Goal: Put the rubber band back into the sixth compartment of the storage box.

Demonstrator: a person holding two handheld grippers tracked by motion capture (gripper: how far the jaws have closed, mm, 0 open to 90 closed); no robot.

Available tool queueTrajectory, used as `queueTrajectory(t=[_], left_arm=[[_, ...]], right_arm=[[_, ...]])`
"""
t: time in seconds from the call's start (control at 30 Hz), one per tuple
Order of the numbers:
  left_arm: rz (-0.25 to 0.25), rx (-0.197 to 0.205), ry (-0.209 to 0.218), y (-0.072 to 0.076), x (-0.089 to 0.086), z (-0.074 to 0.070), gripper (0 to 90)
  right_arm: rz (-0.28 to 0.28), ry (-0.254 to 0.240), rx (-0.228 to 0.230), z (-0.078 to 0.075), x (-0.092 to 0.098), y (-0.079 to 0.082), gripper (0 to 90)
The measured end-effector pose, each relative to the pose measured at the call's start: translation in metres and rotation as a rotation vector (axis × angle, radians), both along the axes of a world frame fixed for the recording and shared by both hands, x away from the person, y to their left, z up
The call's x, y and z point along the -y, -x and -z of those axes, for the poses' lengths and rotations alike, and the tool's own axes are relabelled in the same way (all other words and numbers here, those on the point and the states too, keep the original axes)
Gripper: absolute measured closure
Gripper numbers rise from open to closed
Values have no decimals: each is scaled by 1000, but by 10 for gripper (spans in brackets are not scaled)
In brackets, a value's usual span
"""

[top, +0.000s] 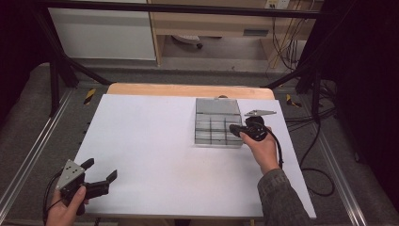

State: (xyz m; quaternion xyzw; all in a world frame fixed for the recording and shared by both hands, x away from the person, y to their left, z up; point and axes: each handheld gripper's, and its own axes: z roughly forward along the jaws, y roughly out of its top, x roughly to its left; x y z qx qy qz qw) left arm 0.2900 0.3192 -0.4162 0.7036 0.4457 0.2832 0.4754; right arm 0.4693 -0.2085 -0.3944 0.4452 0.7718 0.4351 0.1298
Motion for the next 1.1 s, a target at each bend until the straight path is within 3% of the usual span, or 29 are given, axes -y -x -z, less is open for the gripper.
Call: queueTrajectory(t=[1.1], left_arm=[[3, -2, 7, 1, 0, 0, 45]], right_arm=[[13, 9, -51, 17, -2, -2, 841]])
